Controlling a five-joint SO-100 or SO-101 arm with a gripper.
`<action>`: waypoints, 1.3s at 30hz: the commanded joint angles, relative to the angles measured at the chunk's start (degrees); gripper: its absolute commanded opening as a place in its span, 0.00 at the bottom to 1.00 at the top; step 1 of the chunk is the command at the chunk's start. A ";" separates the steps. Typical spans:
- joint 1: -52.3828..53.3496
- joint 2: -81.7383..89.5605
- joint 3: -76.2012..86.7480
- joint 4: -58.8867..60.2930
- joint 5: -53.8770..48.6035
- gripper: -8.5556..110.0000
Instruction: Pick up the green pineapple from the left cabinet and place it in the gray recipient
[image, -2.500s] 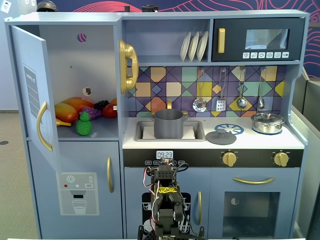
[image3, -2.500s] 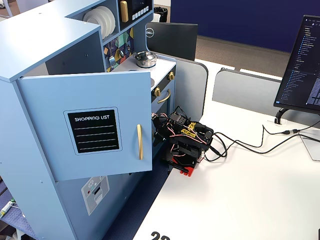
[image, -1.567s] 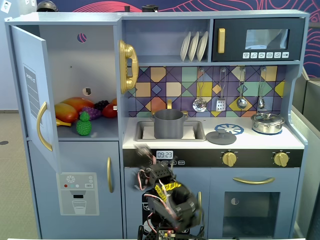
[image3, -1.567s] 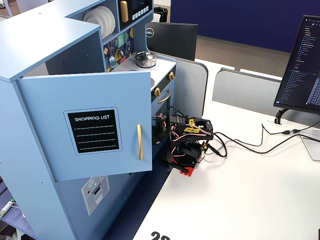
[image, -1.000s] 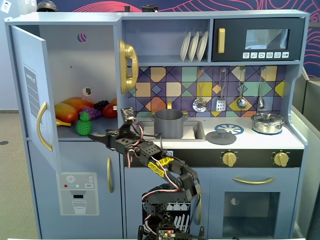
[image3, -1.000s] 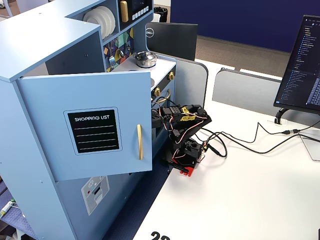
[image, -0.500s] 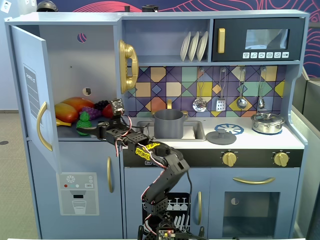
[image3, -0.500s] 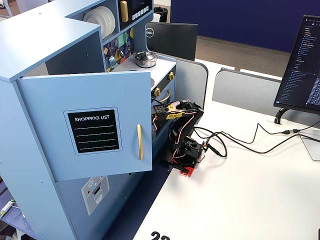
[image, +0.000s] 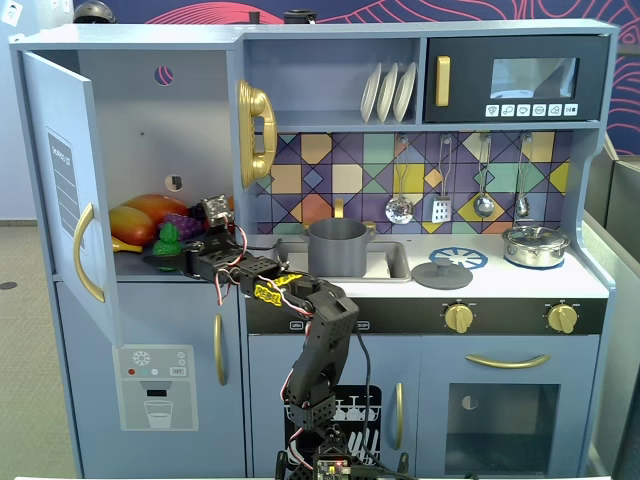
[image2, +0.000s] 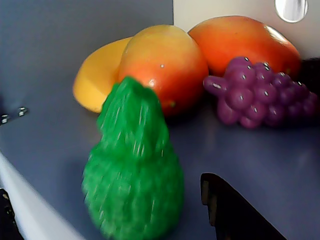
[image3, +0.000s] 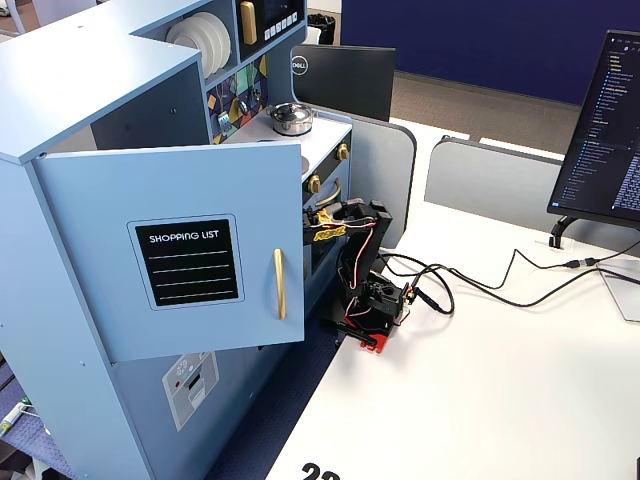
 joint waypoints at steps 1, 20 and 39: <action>0.44 -2.99 -7.21 -1.23 -0.79 0.42; -0.44 -10.37 -15.64 -3.87 1.85 0.07; -3.69 53.35 13.18 11.07 -3.34 0.07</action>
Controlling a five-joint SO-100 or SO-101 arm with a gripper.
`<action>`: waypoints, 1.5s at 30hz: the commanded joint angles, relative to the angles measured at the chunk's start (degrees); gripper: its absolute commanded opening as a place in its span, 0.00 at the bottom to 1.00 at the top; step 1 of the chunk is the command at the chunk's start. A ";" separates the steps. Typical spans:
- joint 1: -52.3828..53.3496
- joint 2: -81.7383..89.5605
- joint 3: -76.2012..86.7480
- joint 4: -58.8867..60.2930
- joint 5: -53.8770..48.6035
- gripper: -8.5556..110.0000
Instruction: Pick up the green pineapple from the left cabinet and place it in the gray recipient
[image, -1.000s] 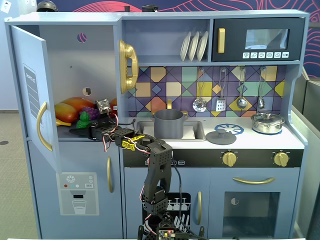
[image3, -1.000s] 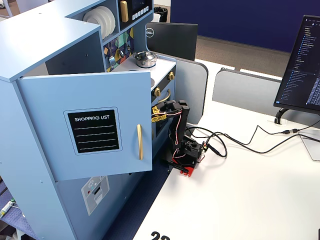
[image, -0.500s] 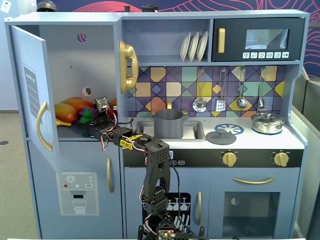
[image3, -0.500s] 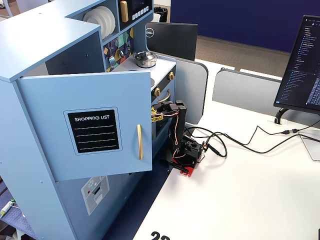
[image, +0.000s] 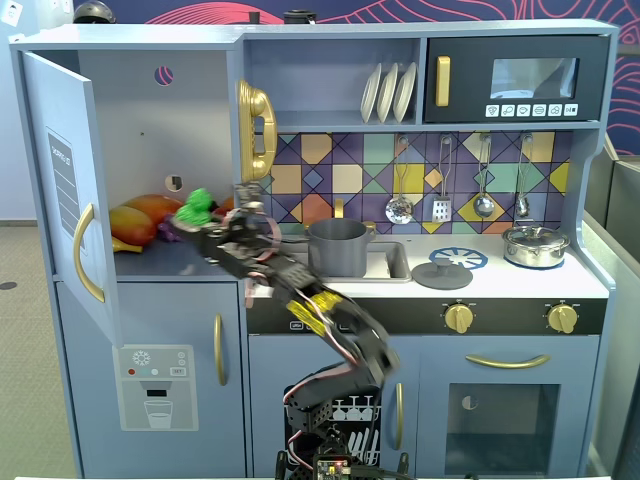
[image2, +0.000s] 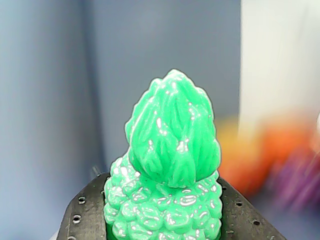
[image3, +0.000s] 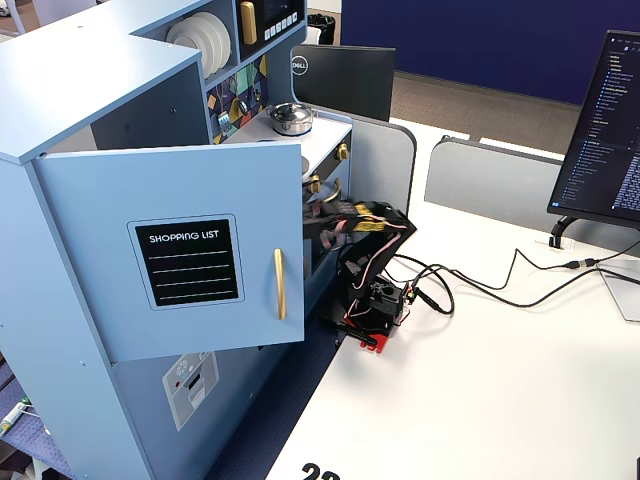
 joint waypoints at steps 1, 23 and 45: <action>7.21 13.97 0.97 1.49 -2.02 0.07; 57.30 -23.29 -20.39 4.66 8.96 0.07; 53.17 -34.98 -33.93 24.52 -2.81 0.20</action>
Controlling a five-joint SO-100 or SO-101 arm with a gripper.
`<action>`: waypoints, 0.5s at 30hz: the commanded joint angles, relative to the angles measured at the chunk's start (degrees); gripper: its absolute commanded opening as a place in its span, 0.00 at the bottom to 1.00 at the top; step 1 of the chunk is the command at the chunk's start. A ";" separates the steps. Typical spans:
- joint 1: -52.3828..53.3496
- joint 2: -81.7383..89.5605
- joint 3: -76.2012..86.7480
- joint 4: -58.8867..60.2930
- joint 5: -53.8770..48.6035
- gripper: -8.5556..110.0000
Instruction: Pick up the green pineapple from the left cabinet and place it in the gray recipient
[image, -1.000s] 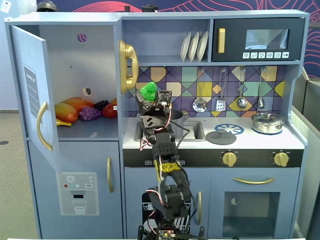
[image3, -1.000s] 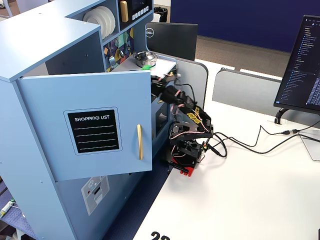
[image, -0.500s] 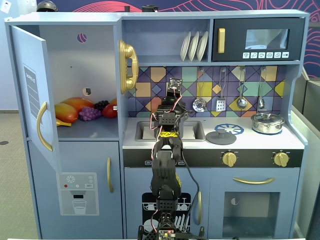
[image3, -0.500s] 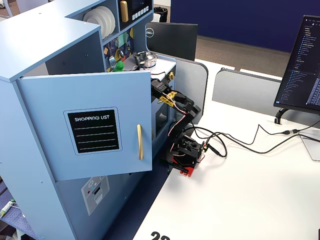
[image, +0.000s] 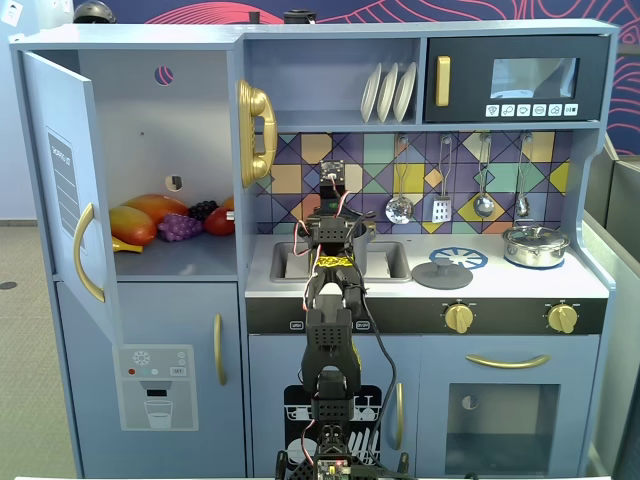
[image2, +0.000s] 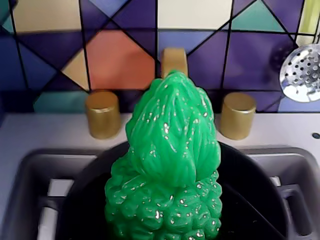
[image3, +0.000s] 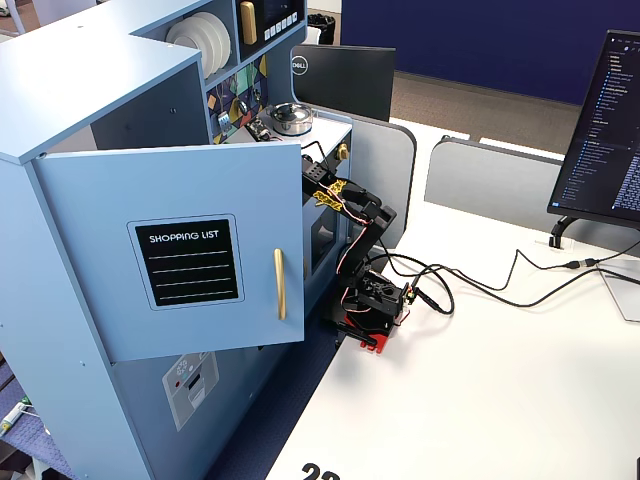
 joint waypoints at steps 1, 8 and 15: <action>-0.70 -0.26 -6.06 0.88 -0.18 0.24; -0.18 -0.53 -11.51 2.37 0.26 0.36; -0.79 9.14 -15.56 17.84 0.00 0.31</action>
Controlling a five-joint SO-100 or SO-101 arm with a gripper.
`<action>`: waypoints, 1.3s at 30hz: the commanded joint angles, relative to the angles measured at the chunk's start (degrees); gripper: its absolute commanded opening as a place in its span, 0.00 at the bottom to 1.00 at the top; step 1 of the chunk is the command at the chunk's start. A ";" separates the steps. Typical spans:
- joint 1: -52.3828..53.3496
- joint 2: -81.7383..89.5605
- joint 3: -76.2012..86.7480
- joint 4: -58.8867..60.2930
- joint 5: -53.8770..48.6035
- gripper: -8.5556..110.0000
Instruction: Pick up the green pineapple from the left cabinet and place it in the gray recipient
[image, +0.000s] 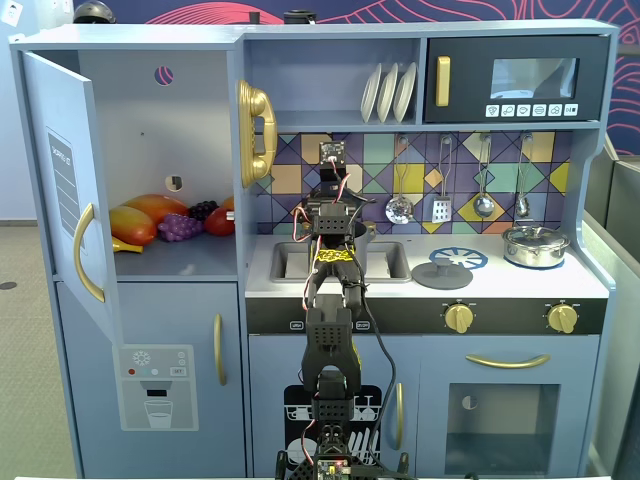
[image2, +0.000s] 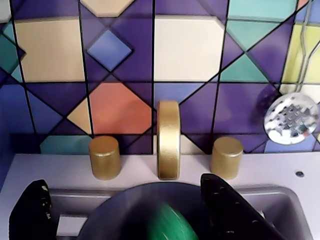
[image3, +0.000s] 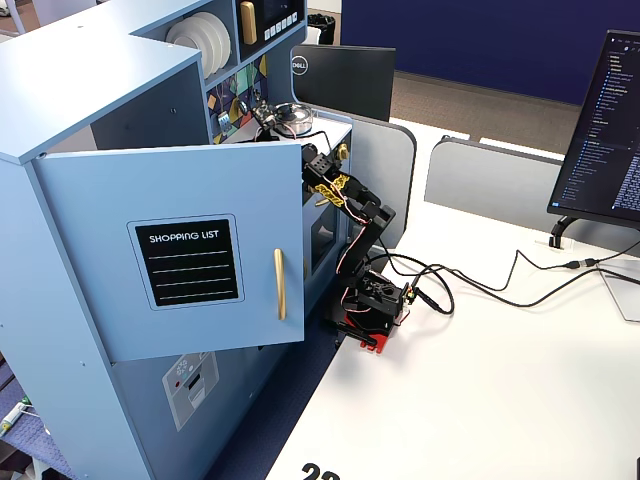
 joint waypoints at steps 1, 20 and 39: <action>-1.05 10.46 -3.78 13.27 0.00 0.30; 0.79 56.78 58.45 43.24 1.85 0.07; -0.26 46.85 90.53 9.76 7.56 0.07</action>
